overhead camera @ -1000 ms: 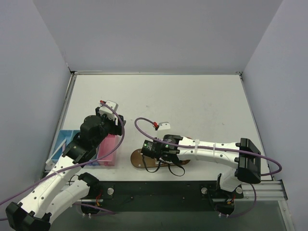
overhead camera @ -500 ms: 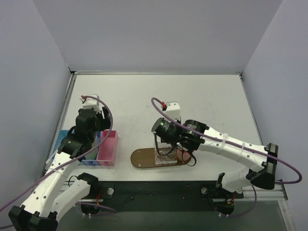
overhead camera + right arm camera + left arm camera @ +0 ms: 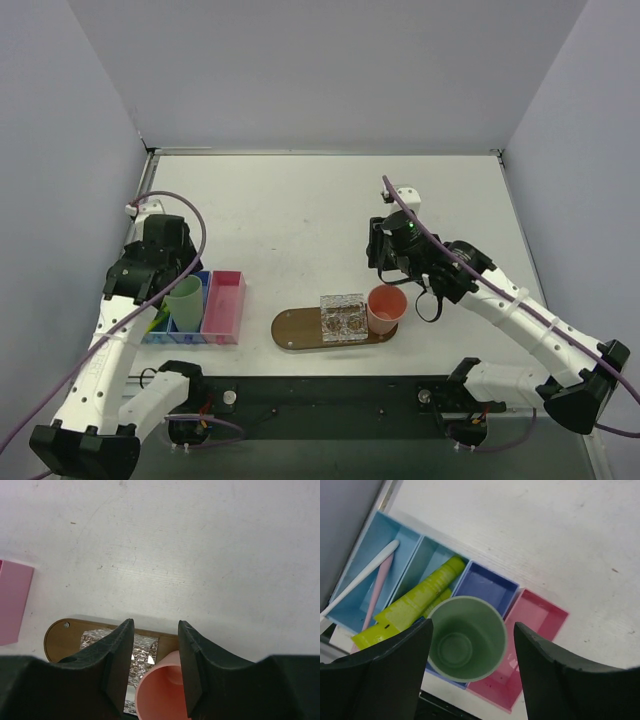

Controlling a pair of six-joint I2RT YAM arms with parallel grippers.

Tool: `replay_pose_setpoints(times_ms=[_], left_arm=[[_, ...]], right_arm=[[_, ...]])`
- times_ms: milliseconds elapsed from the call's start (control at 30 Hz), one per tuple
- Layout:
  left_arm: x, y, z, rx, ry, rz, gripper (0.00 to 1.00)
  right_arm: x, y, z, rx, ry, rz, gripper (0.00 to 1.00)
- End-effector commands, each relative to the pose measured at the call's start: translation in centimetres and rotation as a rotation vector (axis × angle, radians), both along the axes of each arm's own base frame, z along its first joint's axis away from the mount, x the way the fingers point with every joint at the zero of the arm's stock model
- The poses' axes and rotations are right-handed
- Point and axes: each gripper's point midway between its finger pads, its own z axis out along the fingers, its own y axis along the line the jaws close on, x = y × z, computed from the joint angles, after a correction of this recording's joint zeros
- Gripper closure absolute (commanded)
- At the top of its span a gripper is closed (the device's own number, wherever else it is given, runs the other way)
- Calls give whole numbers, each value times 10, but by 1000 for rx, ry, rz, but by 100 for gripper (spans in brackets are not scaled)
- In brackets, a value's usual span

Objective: Prepare toiletry sets of a toothbrush and toothpaste on the tray

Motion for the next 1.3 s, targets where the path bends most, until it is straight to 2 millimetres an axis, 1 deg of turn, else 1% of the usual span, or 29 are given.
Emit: replay_pose_setpoints(times_ms=[0, 100, 167, 233, 367, 467, 500, 533, 633, 667, 967, 1067, 1267], left_arm=[[-30, 25, -3, -7, 81, 139, 26], [-38, 35, -1, -3, 97, 200, 31], [-44, 39, 3, -2, 101, 222, 31], [-49, 43, 0, -4, 115, 247, 31], [-51, 39, -12, -65, 157, 255, 32], [-54, 40, -20, -83, 186, 280, 34], [-53, 37, -23, -98, 192, 268, 35], [-54, 43, -24, -107, 184, 302, 36], [-51, 44, -28, -131, 186, 306, 38], [-50, 44, -29, -139, 183, 307, 39], [-43, 39, -45, -197, 194, 296, 43], [-43, 39, -48, -202, 195, 302, 46], [-43, 37, -52, -213, 188, 309, 53]], right_arm=[[3, 10, 7, 67, -39, 102, 64], [2, 12, 5, 98, -40, 133, 64], [3, 13, 6, 120, -45, 148, 63], [2, 12, 6, 129, -54, 160, 63], [4, 6, 7, 147, -63, 162, 63], [4, 2, 9, 154, -74, 158, 63], [4, 0, 10, 157, -81, 154, 63], [4, -1, 10, 158, -83, 150, 63], [6, -4, 11, 167, -94, 140, 63], [3, -1, 10, 180, -83, 159, 63], [0, 3, 3, 213, -61, 160, 63], [-1, 3, 2, 220, -60, 159, 63], [-2, 3, -6, 229, -40, 150, 63]])
